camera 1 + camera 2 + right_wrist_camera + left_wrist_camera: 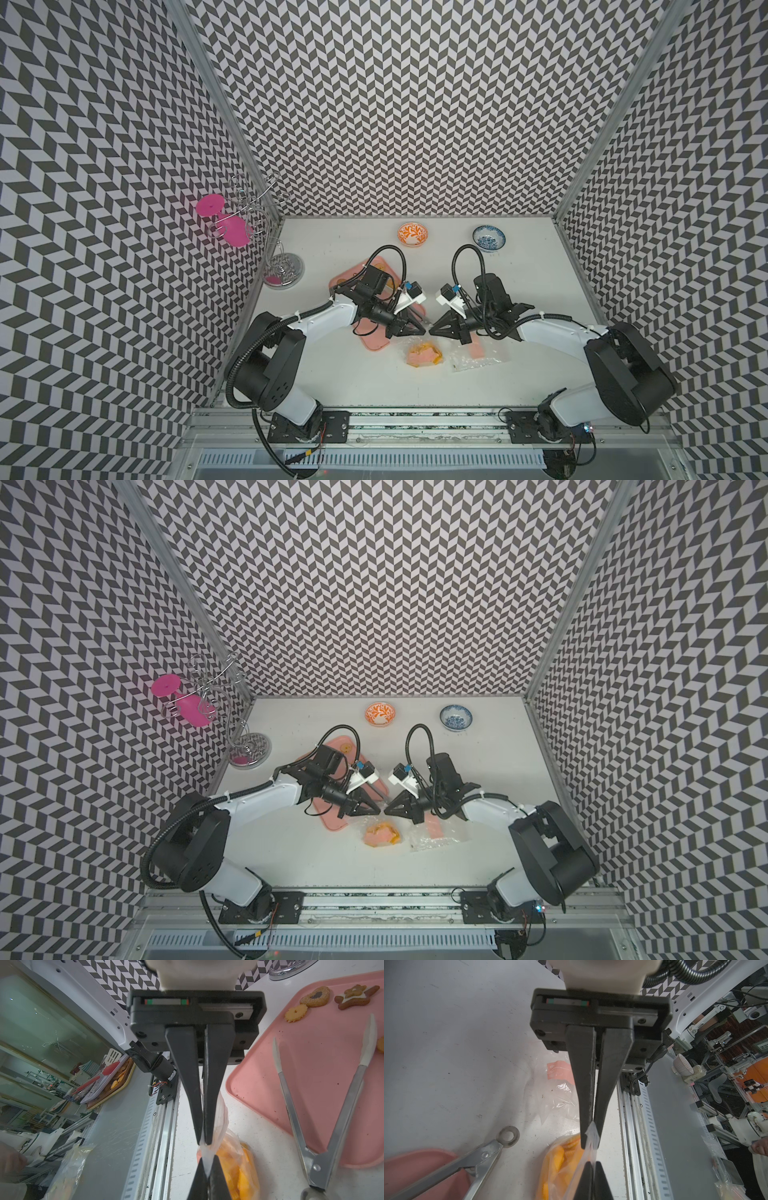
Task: Put the cookies into a resealable bag to prevent moisture
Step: Close the ziploc bag at the center of the board.
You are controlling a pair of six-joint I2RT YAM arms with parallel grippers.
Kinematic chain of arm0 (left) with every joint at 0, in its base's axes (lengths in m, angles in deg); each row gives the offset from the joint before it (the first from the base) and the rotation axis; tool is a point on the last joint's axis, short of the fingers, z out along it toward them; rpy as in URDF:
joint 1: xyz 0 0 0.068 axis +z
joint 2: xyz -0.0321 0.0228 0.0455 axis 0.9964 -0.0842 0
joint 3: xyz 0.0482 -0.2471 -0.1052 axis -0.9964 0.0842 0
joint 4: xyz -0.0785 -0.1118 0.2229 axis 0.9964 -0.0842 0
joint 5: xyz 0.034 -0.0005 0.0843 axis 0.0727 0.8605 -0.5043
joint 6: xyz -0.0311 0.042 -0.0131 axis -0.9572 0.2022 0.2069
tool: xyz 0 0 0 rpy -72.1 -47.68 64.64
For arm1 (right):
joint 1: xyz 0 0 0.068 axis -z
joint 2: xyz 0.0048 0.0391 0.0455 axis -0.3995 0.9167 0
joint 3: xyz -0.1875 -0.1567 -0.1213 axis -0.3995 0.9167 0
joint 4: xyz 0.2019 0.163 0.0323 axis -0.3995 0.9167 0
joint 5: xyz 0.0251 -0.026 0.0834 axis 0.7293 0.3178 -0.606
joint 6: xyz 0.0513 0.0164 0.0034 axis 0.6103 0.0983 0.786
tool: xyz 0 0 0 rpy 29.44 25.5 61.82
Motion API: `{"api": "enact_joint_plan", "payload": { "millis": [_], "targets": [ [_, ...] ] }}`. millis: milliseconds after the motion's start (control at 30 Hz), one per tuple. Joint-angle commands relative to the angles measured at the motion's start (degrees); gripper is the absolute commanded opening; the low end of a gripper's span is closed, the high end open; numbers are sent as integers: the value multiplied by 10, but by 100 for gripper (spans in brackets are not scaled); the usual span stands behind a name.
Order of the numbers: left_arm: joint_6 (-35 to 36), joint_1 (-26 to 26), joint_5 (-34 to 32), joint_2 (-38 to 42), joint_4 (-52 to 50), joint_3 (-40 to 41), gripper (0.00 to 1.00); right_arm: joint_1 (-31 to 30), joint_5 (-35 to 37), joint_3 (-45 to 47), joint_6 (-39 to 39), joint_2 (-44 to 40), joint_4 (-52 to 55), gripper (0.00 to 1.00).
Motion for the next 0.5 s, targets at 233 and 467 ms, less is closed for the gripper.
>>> {"api": "enact_joint_plan", "payload": {
  "millis": [233, 467],
  "targets": [
    [-17, -11, -59, -5, 53, -4, 40, 10, -43, -2, 47, 6, -41, 0],
    [5, -10, -67, -23, 37, -22, 43, 10, -41, -7, 7, 5, -2, 0]
  ]
}}
